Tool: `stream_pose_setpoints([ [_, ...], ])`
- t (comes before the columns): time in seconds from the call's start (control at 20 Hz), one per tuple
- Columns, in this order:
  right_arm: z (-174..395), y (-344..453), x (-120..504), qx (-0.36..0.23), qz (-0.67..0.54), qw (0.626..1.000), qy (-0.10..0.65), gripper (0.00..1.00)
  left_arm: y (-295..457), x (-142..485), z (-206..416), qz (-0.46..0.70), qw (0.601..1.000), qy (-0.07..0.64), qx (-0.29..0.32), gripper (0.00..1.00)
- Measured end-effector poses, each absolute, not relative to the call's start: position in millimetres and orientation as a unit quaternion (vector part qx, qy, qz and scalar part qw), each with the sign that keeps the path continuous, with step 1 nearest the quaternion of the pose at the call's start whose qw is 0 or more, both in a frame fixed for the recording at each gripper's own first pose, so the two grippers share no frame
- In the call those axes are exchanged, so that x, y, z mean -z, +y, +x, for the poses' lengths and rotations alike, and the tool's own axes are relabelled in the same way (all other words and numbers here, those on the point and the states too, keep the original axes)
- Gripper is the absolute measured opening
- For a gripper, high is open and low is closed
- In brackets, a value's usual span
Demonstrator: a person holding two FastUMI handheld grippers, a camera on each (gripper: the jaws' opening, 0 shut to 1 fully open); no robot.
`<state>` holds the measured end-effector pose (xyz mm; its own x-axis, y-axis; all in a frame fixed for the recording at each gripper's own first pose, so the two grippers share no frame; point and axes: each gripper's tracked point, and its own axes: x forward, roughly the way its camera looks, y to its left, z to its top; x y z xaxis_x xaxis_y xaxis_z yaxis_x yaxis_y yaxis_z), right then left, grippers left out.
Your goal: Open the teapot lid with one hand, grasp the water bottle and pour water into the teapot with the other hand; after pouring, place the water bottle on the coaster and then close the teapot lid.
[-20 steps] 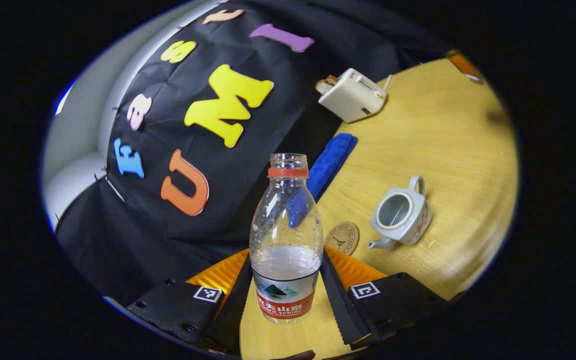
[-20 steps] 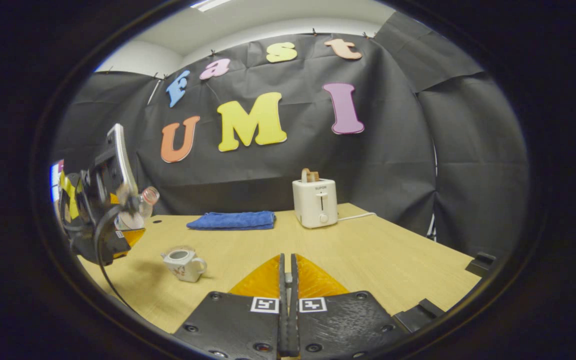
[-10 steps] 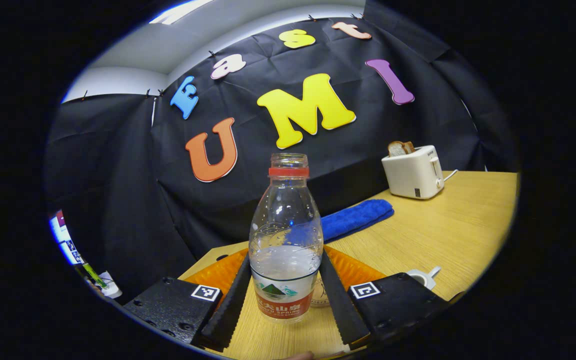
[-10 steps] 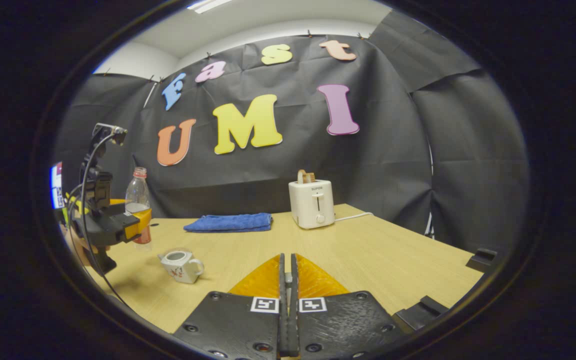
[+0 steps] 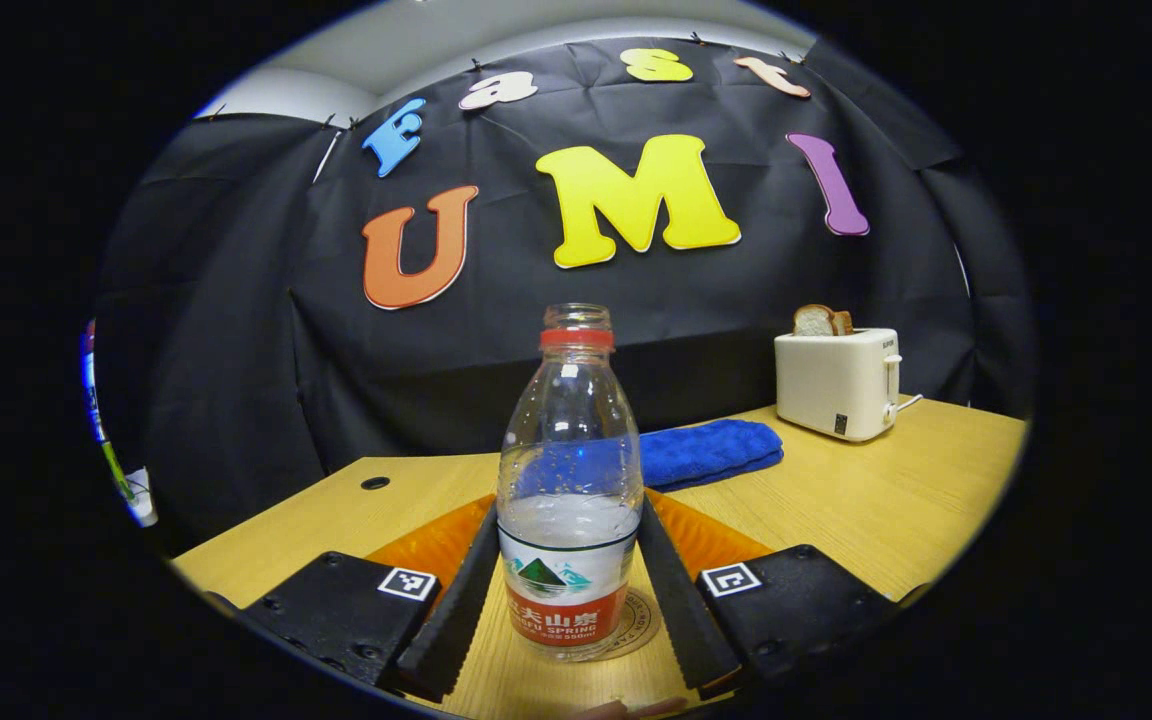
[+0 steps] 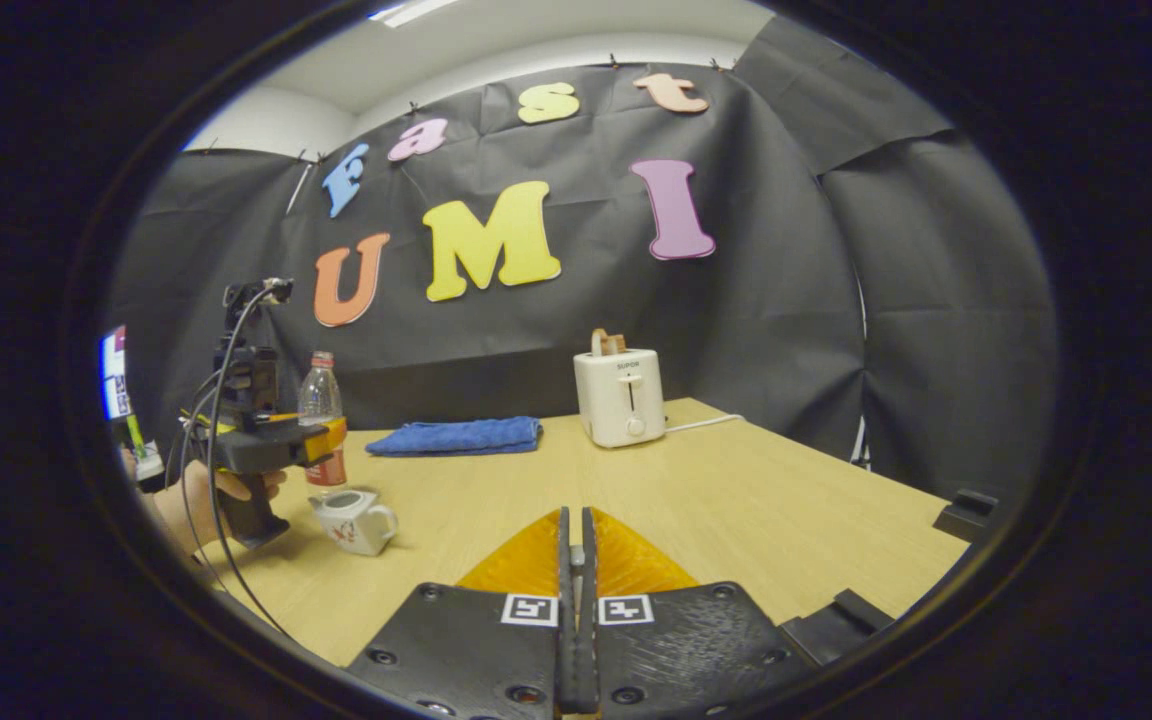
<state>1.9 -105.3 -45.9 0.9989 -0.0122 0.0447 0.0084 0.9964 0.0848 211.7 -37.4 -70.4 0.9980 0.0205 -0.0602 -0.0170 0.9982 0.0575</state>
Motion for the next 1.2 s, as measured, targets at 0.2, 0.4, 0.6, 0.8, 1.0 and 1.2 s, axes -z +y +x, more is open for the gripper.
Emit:
stream_pose_setpoints([
  [0.2, 2.8, -100.1, 50.7, 0.001, 0.040, 0.999, -0.019, 0.00, -39.6, 61.7, 216.0, -0.001, 1.000, 0.019, 0.004, 0.81],
  [0.4, 5.0, -91.6, 57.9, -0.004, 0.028, 1.000, -0.010, 0.00, -38.3, 63.1, 224.1, -0.006, 1.000, 0.009, 0.010, 0.81],
  [0.6, 6.1, -86.0, 64.8, -0.007, 0.018, 1.000, -0.003, 0.00, -46.1, 77.8, 226.7, -0.044, 0.998, 0.014, 0.031, 0.81],
  [0.8, 6.4, -86.2, 65.2, -0.005, 0.018, 1.000, -0.002, 0.00, -36.0, 93.2, 222.5, -0.018, 0.999, 0.027, 0.020, 0.83],
  [1.0, 5.9, -81.4, 68.1, -0.009, 0.020, 1.000, 0.003, 0.00, -36.0, 94.7, 218.4, 0.002, 0.999, 0.031, 0.032, 0.85],
  [1.2, 4.5, -74.2, 70.8, -0.016, 0.012, 1.000, 0.006, 0.00, -33.8, 97.0, 217.1, 0.071, 0.996, 0.035, 0.038, 0.85],
])
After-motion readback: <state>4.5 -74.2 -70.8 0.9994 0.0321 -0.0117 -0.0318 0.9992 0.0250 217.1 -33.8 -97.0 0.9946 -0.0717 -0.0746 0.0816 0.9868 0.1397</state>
